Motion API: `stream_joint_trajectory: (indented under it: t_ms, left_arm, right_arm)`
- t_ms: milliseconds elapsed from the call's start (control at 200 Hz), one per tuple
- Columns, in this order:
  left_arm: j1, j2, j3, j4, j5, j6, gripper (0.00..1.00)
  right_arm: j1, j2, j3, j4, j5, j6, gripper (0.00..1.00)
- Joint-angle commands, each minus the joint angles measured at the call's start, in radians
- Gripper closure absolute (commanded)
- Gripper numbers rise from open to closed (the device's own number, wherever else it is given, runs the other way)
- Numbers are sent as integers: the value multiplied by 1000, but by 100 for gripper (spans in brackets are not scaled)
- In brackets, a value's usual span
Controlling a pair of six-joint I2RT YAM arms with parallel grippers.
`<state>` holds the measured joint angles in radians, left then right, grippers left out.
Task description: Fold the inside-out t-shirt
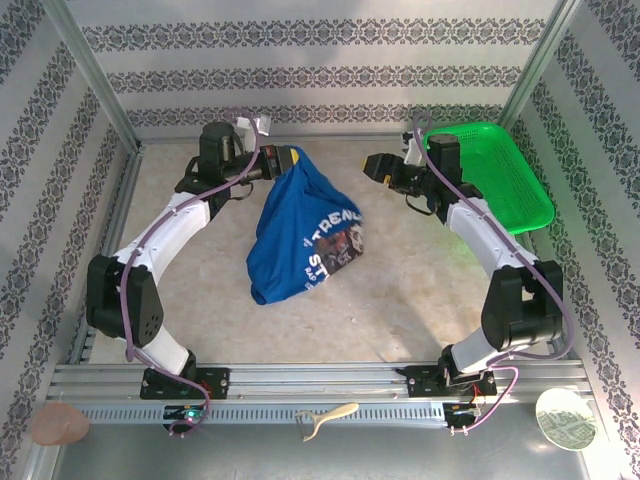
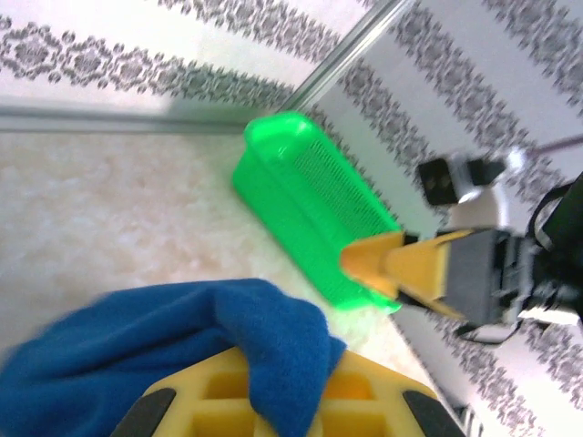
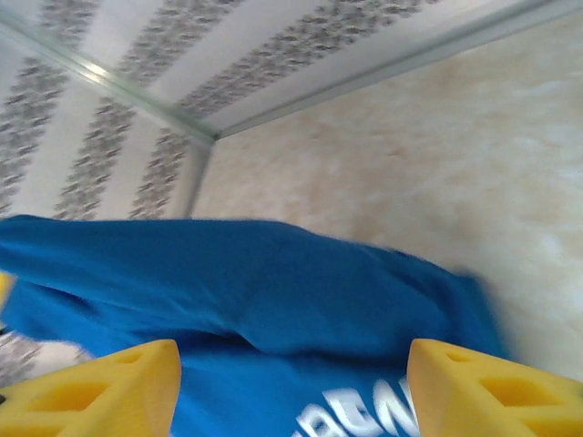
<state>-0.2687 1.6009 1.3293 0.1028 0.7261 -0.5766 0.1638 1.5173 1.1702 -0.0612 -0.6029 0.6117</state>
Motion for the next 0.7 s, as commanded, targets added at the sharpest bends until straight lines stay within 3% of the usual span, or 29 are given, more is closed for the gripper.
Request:
stream_joint_trajectory:
  t_ms: [0, 110, 240, 694]
  left_arm:
    - [-13, -23, -32, 160, -13, -126, 100]
    - [-24, -34, -45, 138, -7, -107, 100]
    - [-39, -56, -45, 118, 33, -85, 100]
    - [-82, -128, -84, 84, 141, -56, 100]
  right_arm:
    - [94, -153, -73, -72, 236, 46, 30]
    - [251, -241, -161, -29, 422, 43, 25]
    - [370, -213, -172, 38, 524, -41, 22]
    - [316, -44, -104, 166, 354, -157, 19]
